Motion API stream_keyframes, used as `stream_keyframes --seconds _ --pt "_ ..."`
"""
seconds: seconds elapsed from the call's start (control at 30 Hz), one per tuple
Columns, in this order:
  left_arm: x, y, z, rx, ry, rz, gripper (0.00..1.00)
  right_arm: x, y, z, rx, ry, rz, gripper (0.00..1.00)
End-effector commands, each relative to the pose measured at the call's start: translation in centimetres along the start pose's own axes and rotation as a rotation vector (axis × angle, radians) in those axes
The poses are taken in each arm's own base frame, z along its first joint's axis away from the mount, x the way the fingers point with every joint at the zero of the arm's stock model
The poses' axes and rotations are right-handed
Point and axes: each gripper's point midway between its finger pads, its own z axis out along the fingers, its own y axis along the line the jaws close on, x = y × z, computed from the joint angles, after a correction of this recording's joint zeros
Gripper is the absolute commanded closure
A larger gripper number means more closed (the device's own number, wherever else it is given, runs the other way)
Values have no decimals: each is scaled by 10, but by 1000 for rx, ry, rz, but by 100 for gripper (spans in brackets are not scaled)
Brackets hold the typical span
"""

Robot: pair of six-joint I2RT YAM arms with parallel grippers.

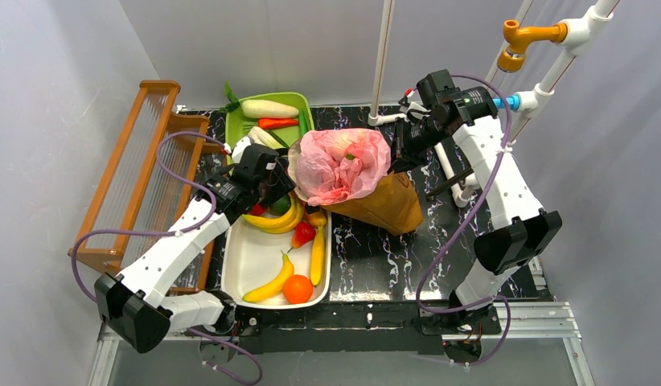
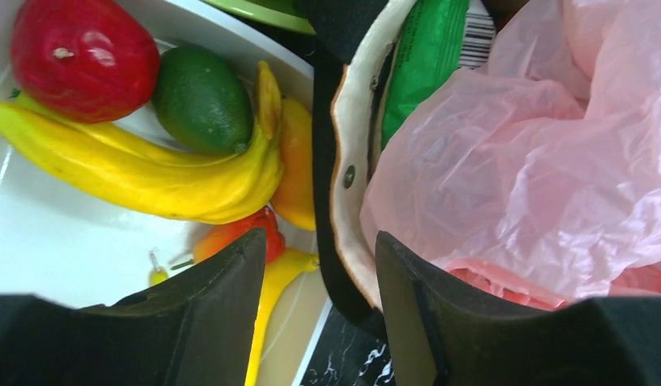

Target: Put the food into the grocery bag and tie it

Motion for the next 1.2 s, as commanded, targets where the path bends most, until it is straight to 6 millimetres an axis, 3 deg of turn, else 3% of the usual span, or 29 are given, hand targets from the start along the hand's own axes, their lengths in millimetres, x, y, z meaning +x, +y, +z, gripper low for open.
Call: stream_keyframes --seconds 0.0,0.27,0.67,0.77,0.83,0.9,1.03,1.17 --pt "-4 -11 7 28 -9 -43 50 12 13 -16 -58 -20 -31 99" --pt "1 4 15 -44 -15 -83 60 17 11 -19 -52 -28 -31 99" --pt "27 -8 49 36 56 -100 61 21 7 -17 -44 -25 -18 99" --pt "28 -19 56 84 60 -103 71 23 5 -16 -43 -20 -13 99" --pt "28 -27 58 120 66 -86 83 25 4 -15 -42 -15 -11 99" --pt "27 -37 56 160 74 -68 100 27 4 -17 -40 -18 -12 99" --pt "17 -57 38 220 81 -14 100 30 3 -20 -34 -24 -15 99" --pt "-1 -72 6 260 73 69 100 34 7 -29 -40 -35 -21 99"
